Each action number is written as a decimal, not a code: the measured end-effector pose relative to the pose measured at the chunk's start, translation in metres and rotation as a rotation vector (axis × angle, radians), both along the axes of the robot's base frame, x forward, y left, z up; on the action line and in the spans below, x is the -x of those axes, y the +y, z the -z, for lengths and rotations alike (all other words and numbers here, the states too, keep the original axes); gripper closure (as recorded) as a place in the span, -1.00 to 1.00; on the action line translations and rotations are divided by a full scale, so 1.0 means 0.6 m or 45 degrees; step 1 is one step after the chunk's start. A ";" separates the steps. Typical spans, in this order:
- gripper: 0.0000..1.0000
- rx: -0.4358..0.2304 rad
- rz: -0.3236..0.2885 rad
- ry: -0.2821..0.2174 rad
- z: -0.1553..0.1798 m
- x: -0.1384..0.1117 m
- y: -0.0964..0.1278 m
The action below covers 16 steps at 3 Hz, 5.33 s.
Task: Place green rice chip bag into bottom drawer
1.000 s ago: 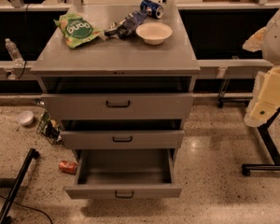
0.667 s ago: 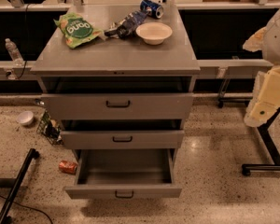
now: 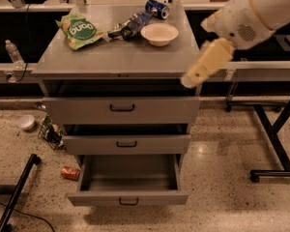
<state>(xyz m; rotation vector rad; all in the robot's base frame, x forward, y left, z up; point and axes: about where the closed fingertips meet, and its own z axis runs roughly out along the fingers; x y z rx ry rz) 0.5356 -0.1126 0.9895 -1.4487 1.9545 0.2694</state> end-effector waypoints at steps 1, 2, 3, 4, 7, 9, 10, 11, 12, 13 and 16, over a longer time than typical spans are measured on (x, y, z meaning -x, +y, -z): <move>-1.00 -0.219 0.003 -0.075 -0.022 -0.077 0.081; -1.00 -0.323 0.052 -0.087 -0.026 -0.144 0.202; -1.00 -0.321 0.050 -0.097 -0.024 -0.144 0.197; -1.00 -0.367 0.063 -0.149 0.004 -0.172 0.221; -1.00 -0.523 0.012 -0.279 0.107 -0.410 0.368; -1.00 -0.575 0.007 -0.238 0.116 -0.510 0.471; -1.00 -0.579 0.015 -0.233 0.113 -0.538 0.504; -1.00 -0.516 0.077 -0.224 0.142 -0.570 0.533; -1.00 -0.509 0.181 -0.187 0.181 -0.613 0.540; -1.00 -0.535 0.256 -0.162 0.205 -0.645 0.552; -0.05 -0.656 0.224 -0.185 0.217 -0.677 0.612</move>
Offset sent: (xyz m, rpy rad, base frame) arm 0.1445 0.1831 -0.0055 0.2621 -0.0695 -0.1201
